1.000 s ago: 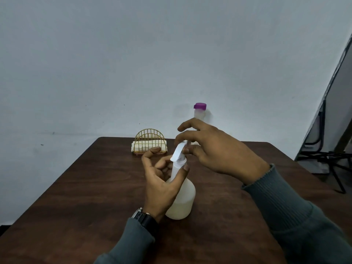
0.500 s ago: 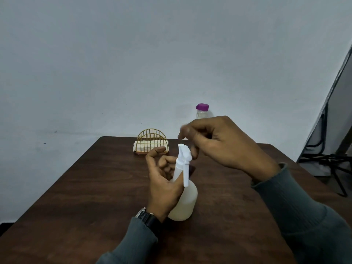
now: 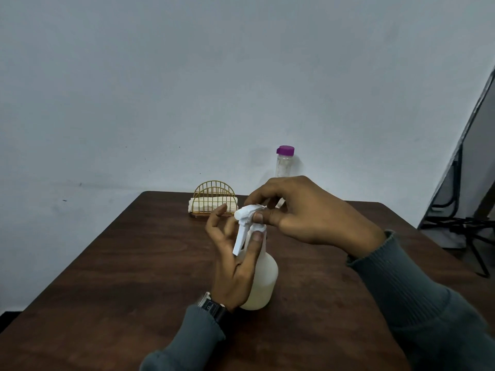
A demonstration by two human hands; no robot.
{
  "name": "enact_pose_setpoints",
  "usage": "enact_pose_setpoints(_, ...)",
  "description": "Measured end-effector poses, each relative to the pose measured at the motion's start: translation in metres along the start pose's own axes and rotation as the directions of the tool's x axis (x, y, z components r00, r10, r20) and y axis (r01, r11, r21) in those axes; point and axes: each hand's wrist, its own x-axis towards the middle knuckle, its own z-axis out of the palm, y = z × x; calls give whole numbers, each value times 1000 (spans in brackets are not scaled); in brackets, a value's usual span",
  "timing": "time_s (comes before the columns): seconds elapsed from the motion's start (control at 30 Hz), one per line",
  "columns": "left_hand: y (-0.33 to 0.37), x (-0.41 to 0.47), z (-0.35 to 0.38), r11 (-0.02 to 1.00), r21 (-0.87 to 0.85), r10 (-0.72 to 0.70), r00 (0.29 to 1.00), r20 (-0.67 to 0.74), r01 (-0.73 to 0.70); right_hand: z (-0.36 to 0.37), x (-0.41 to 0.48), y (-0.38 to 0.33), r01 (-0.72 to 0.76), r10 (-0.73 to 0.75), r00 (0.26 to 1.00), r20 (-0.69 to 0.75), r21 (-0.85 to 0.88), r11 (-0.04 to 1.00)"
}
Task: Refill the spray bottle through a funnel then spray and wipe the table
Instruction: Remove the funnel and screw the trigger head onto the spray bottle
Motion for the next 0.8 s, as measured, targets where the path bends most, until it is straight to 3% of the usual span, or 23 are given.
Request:
enact_pose_setpoints(0.1, 0, 2, 1, 995, 75, 62, 998, -17, -61, 2, -1, 1, -15, 15, 1000, -2, 18, 1000)
enact_pose_setpoints(0.2, 0, 0, 2, 997, 43, 65, 997, -36, -63, 3, -1, 1, -17, 17, 1000, -12, 14, 1000)
enact_pose_setpoints(0.43, 9, 0, 2, 988, -131, -86, 996, -39, 80, 6, 0, 1, -27, 26, 999, -46, -21, 999)
enact_pose_setpoints(0.67, 3, 4, 2, 952, -259, -166, 986, 0, 160, 24, 4, -6, -115, 70, 963, -259, -164, 980)
enact_pose_setpoints(0.8, 3, 3, 4, 964, -213, -162, 987, -9, 157, 12, 2, -2, -87, 109, 925, -365, 78, 993)
